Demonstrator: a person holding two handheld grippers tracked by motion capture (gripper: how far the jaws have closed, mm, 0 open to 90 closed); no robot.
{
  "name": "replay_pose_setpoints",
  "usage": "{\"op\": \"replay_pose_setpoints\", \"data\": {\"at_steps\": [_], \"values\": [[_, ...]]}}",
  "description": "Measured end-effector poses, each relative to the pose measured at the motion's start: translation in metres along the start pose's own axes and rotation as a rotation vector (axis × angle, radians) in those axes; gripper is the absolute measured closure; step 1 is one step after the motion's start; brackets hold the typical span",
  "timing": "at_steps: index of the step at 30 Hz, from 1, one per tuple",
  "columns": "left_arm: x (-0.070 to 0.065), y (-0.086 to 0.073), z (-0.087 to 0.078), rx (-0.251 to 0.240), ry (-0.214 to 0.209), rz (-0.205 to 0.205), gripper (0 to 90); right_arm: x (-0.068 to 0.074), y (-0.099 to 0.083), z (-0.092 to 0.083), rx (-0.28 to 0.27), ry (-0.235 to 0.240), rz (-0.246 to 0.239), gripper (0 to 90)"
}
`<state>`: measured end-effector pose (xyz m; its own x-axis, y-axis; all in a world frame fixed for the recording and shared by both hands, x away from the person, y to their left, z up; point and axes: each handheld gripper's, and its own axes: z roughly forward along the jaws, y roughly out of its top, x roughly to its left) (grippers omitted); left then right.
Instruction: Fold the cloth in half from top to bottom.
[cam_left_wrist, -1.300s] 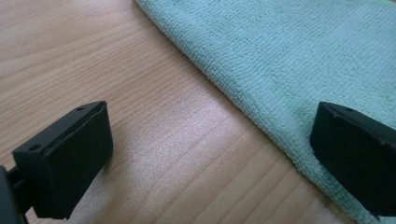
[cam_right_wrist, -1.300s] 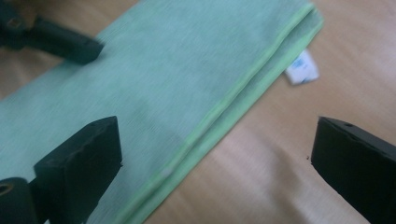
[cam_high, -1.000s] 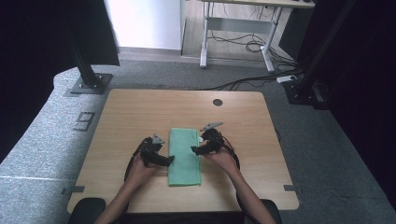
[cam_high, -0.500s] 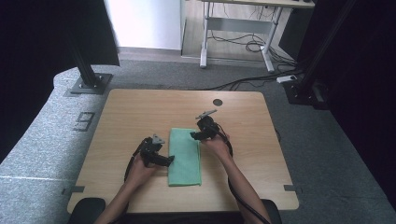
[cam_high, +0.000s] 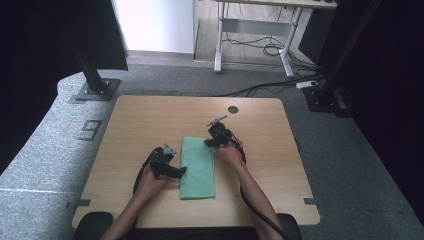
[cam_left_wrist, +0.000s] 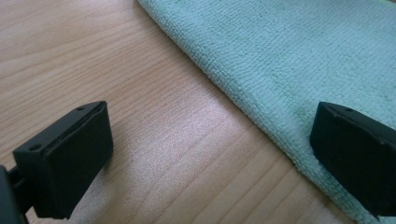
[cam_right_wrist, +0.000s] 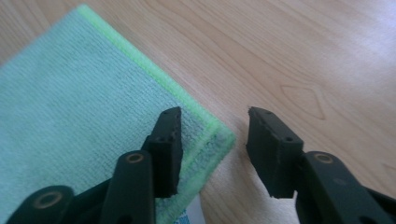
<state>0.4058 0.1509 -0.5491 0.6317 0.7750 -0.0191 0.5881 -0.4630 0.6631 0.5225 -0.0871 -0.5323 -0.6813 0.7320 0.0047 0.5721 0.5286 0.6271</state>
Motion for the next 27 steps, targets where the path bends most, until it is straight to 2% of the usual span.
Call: {"op": "replay_pose_setpoints", "data": {"at_steps": [3,6,7,11,15,20,27], "values": [[0.0,0.0,0.0,0.0,0.0,0.0,0.0,-0.003,-0.003,0.0,-0.014,0.041,0.015,63.5],[0.0,0.0,0.0,-0.001,0.0,-0.001,0.0,-0.002,-0.003,0.0,-0.014,0.088,0.018,81.6],[0.0,0.0,0.0,-0.001,0.001,-0.001,0.0,-0.001,-0.002,0.0,-0.013,0.091,0.02,83.1],[0.0,0.0,0.0,-0.002,0.0,-0.003,0.0,0.002,-0.002,-0.001,-0.01,0.077,0.009,85.0],[0.0,0.0,0.0,-0.002,0.001,-0.002,0.0,0.01,0.001,-0.009,-0.029,0.043,-0.047,85.1],[0.0,0.0,0.0,-0.001,0.001,0.0,0.0,0.018,0.006,-0.031,-0.099,0.066,-0.098,85.0],[-0.001,0.0,0.0,0.001,0.002,-0.003,0.0,0.032,0.004,-0.056,-0.151,0.092,-0.151,85.0]]}}
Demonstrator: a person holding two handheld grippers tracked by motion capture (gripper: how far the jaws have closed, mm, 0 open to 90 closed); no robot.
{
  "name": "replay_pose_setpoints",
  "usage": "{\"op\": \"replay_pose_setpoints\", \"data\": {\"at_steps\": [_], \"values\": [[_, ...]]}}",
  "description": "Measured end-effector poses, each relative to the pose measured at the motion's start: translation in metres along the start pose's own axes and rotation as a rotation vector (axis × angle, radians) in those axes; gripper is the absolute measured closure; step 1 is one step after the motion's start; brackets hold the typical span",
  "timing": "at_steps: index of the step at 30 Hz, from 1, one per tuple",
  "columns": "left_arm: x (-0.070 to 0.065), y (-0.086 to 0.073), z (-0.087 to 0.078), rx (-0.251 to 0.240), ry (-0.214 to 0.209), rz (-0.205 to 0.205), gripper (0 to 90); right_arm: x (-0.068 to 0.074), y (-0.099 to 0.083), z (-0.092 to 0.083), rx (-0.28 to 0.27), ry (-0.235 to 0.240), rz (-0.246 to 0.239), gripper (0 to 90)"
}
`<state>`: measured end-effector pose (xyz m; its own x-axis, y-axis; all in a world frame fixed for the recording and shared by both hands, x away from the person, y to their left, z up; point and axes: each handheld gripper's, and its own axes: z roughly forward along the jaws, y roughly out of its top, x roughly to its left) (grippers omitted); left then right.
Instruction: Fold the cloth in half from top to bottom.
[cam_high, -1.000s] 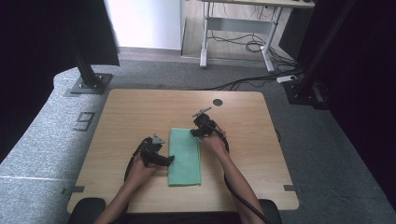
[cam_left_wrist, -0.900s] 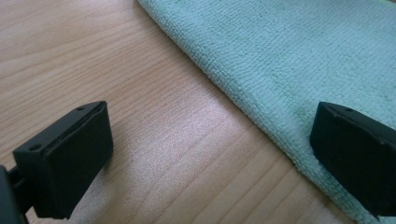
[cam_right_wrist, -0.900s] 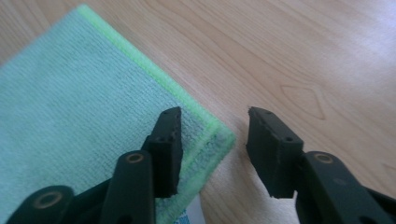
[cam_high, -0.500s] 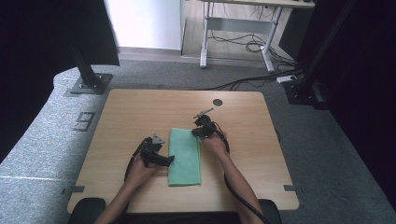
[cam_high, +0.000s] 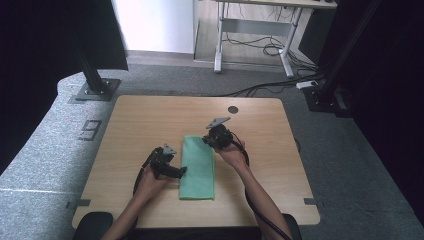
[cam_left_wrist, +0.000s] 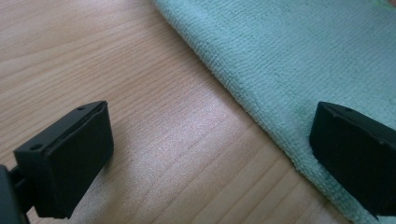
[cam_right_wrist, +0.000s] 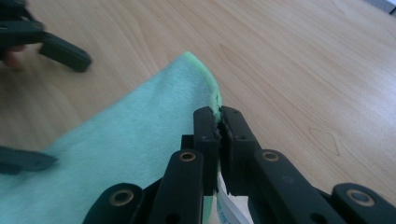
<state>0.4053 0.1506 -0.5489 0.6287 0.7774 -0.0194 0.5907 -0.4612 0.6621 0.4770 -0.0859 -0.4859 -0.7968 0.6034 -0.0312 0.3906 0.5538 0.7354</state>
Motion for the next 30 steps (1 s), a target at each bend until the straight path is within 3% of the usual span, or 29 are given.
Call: {"op": "replay_pose_setpoints", "data": {"at_steps": [8,14,30], "values": [[0.0,0.0,0.0,-0.001,0.001,-0.002,0.0,0.015,-0.001,-0.03,-0.058,0.035,-0.029,84.9],[0.0,0.0,0.0,-0.001,0.002,-0.003,0.0,0.031,-0.008,-0.048,-0.07,0.056,-0.07,84.9],[0.0,0.0,0.0,-0.001,0.004,-0.004,0.0,0.072,-0.036,-0.079,-0.103,0.139,-0.124,84.7]]}}
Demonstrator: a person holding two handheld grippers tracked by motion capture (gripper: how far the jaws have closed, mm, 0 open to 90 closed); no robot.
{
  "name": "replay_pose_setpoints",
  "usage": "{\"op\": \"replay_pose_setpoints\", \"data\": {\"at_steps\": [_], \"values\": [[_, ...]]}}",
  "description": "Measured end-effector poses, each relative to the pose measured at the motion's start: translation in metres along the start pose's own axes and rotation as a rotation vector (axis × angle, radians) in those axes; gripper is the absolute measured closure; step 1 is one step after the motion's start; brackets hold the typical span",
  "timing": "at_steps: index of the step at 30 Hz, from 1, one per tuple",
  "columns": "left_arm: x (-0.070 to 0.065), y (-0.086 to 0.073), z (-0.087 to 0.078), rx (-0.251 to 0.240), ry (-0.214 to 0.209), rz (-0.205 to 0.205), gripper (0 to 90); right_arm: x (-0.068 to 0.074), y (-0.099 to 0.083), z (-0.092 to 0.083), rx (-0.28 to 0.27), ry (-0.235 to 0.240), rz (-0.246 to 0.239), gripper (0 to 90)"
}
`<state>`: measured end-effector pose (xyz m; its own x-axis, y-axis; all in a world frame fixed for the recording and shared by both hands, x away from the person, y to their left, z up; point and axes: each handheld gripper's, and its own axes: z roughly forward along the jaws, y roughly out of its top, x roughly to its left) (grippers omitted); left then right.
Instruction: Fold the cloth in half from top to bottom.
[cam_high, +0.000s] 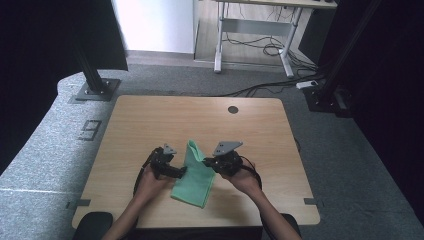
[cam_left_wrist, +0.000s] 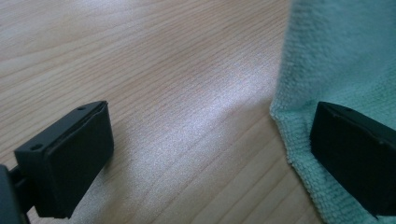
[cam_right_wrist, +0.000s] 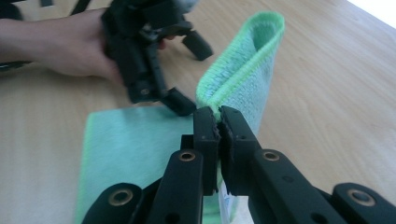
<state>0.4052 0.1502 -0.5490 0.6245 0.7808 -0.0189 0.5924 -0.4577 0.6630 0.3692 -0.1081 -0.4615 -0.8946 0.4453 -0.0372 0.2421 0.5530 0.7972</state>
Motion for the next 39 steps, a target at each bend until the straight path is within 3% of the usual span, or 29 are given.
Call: {"op": "replay_pose_setpoints", "data": {"at_steps": [12,17,23,33,37,39], "values": [[0.0,0.0,0.0,-0.003,0.001,-0.002,0.1,0.028,-0.022,-0.002,0.002,0.072,0.005,84.5],[0.0,0.0,0.0,-0.003,0.001,-0.002,0.1,0.035,-0.035,0.002,0.017,0.101,0.032,84.5],[0.0,0.0,0.0,-0.003,0.001,-0.001,0.1,0.046,-0.041,0.006,0.04,0.132,0.031,84.3],[0.0,0.0,0.0,-0.004,-0.001,-0.001,0.1,0.058,-0.051,0.022,0.107,0.159,0.028,83.8],[0.001,0.001,-0.005,0.007,-0.033,0.014,3.9,0.06,-0.057,0.032,0.154,0.151,0.017,83.6],[0.0,0.004,-0.012,0.011,-0.026,0.043,4.9,0.061,-0.059,0.035,0.176,0.142,0.005,83.5]]}}
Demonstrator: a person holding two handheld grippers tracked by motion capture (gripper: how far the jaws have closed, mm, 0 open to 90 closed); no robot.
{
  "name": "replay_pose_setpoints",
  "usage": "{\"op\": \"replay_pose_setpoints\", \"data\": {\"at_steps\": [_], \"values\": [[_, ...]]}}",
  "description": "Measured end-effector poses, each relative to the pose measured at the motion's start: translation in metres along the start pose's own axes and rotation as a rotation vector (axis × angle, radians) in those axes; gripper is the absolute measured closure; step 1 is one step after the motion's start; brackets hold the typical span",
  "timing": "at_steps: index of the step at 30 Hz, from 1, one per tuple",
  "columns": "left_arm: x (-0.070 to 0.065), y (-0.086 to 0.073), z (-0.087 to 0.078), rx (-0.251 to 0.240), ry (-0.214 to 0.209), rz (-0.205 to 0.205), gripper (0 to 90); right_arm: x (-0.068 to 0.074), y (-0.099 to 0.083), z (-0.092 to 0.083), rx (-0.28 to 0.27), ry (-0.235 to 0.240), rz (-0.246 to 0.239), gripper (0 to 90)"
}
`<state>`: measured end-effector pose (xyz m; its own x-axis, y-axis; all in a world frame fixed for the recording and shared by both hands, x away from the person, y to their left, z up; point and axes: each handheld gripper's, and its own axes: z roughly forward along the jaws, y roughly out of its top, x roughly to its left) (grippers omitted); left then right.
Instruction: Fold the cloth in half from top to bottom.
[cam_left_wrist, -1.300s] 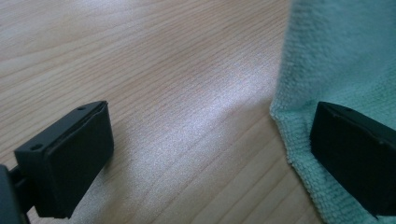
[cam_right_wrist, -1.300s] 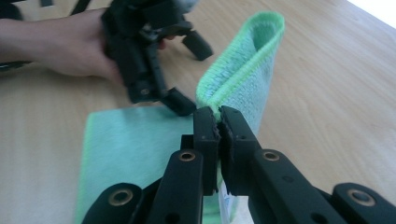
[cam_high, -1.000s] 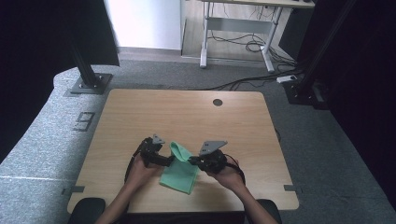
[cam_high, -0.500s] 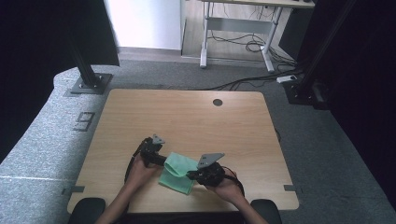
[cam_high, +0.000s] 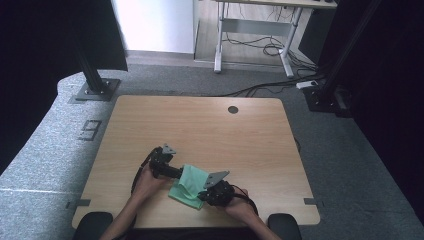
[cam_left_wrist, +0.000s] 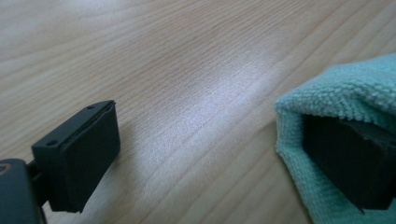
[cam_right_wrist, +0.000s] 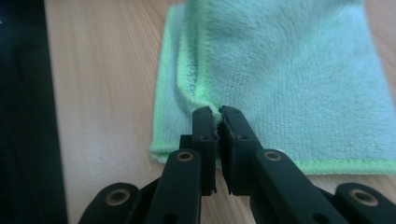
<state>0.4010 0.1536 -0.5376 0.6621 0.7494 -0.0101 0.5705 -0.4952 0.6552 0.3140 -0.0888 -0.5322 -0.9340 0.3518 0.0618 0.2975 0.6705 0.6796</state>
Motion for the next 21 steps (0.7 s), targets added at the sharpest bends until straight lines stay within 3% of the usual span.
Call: {"op": "replay_pose_setpoints", "data": {"at_steps": [3,9,14,21], "values": [[-0.001,0.002,-0.014,0.004,0.006,0.036,5.8,0.0,0.0,0.001,0.002,-0.002,0.005,83.4],[0.01,-0.007,-0.028,0.057,0.018,0.008,5.9,0.0,0.001,-0.001,0.0,-0.02,0.005,83.0],[0.01,-0.016,-0.03,0.07,-0.033,-0.003,6.7,0.002,0.003,-0.003,-0.004,-0.018,-0.005,82.9],[0.011,-0.022,-0.022,0.081,-0.031,-0.011,7.0,0.004,0.005,-0.007,-0.022,-0.02,-0.011,83.0]]}}
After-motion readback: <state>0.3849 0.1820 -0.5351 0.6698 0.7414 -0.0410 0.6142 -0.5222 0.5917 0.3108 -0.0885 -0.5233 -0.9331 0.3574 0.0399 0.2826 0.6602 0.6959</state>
